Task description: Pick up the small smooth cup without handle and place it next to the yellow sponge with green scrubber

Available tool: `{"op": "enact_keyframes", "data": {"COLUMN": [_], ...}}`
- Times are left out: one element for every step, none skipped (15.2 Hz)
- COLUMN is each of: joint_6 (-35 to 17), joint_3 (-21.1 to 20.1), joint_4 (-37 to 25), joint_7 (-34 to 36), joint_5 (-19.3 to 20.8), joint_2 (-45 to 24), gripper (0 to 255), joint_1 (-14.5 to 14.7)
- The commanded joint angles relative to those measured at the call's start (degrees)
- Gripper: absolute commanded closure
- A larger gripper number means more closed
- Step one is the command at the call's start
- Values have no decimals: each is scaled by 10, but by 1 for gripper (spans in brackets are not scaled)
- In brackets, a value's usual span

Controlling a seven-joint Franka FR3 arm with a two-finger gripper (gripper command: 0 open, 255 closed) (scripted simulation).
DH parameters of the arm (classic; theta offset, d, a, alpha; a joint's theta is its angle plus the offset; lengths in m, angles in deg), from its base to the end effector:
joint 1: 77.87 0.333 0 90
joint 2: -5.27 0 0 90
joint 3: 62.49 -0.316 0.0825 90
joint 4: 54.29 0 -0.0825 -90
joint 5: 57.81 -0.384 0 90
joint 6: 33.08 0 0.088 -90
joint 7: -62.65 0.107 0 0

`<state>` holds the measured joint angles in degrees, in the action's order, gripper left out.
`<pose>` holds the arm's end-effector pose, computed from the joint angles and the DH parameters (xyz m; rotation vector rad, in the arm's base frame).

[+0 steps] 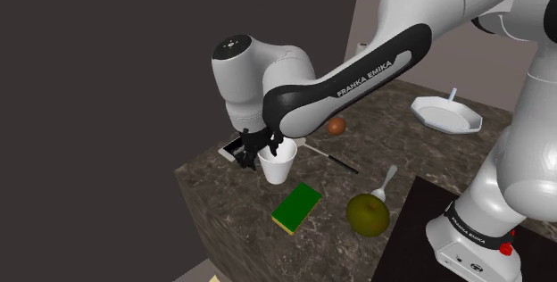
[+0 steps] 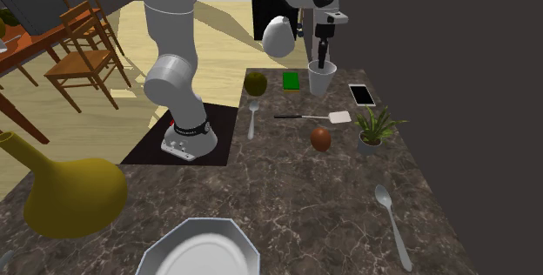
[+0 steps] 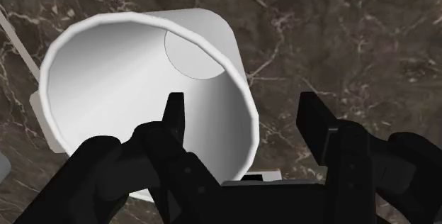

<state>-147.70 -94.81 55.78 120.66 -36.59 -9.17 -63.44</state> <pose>0.4309 0.4059 0.3708 2.9257 -0.0371 0.1133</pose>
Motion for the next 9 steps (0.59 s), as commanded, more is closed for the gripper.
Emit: {"op": "enact_keyframes", "data": {"joint_6": [0, 0, 0, 0, 17, 34, 51, 65, 65], "joint_3": [0, 0, 0, 0, -3, -6, -8, -10, -10], "joint_4": [0, 0, 0, 0, -12, -24, -38, -49, -49], "joint_7": [0, 0, 0, 0, -4, -8, -11, -13, -13], "joint_5": [0, 0, 0, 0, -6, -12, -17, -20, -20], "joint_2": [0, 0, 0, 0, 6, 12, 16, 19, 19], "gripper": [0, 0, 0, 0, 0, 0, 0, 0, 0], "joint_1": [0, 0, 0, 0, 1, 2, 4, 5, 5]}}
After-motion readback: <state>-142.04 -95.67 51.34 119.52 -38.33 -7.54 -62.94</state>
